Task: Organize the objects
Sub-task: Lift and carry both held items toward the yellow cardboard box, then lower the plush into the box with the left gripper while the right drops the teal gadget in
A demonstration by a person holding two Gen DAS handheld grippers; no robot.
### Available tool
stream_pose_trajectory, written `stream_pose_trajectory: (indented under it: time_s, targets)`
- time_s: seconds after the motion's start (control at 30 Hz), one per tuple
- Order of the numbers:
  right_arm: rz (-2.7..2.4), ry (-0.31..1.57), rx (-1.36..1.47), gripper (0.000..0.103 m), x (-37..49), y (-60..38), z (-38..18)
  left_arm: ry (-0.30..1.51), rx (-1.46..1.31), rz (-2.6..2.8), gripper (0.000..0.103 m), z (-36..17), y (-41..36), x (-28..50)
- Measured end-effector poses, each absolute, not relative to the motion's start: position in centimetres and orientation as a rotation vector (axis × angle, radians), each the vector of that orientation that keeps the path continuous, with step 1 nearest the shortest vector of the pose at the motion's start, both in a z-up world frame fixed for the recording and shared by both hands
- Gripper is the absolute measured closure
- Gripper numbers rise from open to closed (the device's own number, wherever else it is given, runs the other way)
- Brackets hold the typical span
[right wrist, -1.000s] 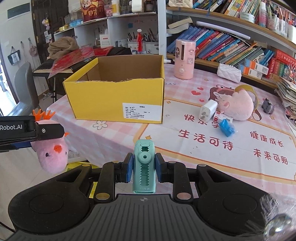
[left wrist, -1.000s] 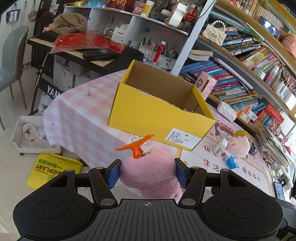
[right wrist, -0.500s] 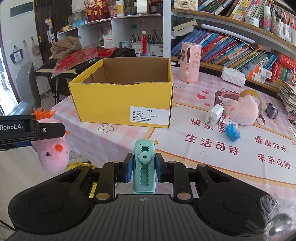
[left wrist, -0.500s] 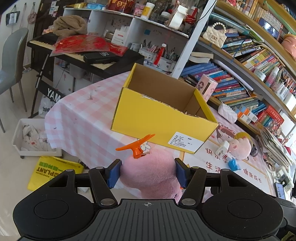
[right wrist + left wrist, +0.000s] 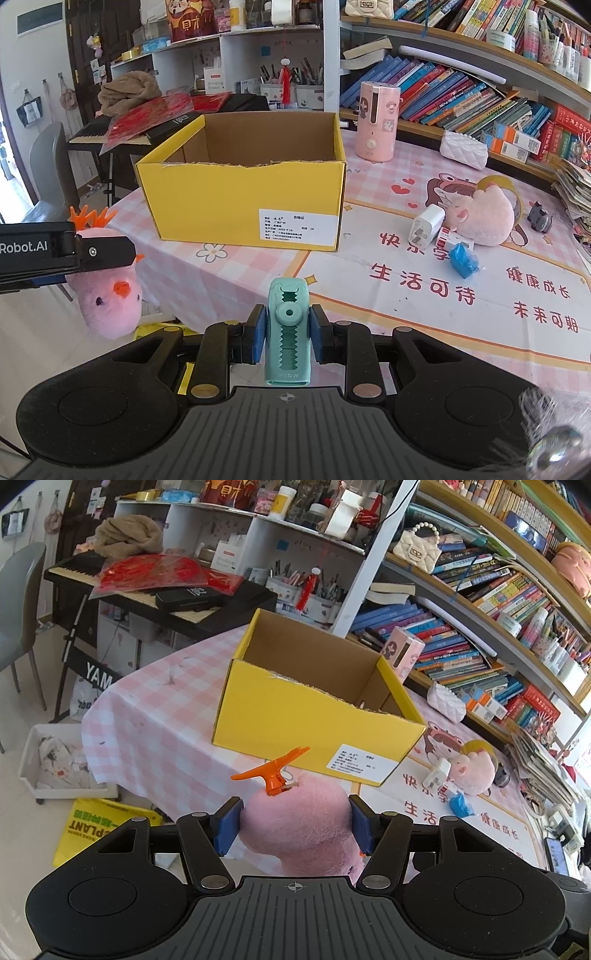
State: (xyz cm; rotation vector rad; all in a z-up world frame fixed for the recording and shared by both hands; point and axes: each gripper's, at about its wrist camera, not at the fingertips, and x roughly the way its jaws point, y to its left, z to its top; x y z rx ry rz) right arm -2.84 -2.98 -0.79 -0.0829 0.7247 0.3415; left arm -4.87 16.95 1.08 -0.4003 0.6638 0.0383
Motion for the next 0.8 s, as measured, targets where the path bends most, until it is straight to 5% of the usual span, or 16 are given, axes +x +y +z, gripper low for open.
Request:
stream_pose_trajectory:
  time_s: [0.8]
  targets:
    - [0.429,0.574,-0.127,0.08,4.2,-0.8,2.0,0.519,-0.336,0.108,0.043,3.7,16.8,1.6]
